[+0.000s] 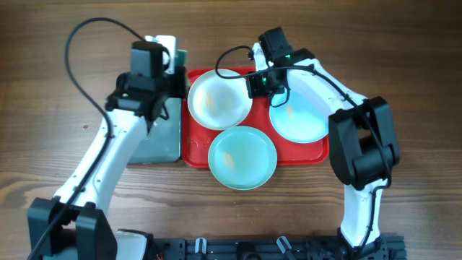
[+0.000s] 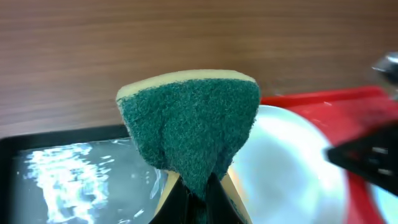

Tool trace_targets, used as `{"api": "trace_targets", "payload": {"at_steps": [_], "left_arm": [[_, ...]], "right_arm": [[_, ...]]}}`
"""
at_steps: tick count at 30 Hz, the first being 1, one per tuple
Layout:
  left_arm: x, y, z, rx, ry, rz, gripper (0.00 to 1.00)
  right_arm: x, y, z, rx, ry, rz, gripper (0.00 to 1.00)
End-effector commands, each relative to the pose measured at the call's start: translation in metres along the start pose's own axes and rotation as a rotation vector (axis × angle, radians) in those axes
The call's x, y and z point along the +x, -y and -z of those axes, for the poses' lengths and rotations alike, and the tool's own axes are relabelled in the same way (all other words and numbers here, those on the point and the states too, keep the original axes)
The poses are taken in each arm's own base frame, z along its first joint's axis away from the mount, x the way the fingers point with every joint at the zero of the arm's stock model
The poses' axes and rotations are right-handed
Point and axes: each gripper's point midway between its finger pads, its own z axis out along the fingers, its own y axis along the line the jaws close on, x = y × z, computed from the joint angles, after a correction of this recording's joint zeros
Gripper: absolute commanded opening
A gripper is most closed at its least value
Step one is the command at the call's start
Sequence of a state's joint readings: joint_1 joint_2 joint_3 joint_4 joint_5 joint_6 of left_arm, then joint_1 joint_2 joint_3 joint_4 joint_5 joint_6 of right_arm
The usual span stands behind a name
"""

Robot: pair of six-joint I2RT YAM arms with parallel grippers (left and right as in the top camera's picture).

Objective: Clean dirty plates on tray and stack at the side
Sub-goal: 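Move the sponge over the white plate held by right gripper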

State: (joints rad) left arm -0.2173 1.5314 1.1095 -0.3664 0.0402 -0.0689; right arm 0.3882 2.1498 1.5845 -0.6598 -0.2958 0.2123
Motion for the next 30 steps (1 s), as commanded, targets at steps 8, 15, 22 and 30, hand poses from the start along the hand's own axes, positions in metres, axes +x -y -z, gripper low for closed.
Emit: {"api": "trace_targets", "payload": {"at_steps": [8, 15, 22, 30], "left_arm": [[0.066, 0.021, -0.061, 0.006, -0.229, 0.215, 0.04], [0.068, 0.05, -0.059, 0.159, -0.295, 0.308, 0.04], [0.041, 0.049, -0.036, 0.106, -0.357, 0.28, 0.04], [0.057, 0.042, -0.053, 0.06, -0.406, 0.259, 0.04]], "right_arm": [[0.001, -0.009, -0.004, -0.016, -0.004, -0.012, 0.04], [0.001, -0.009, -0.004, -0.017, -0.003, -0.01, 0.04], [0.003, -0.008, -0.007, -0.018, -0.002, -0.008, 0.04], [0.001, -0.008, -0.009, -0.02, 0.01, -0.003, 0.04]]}}
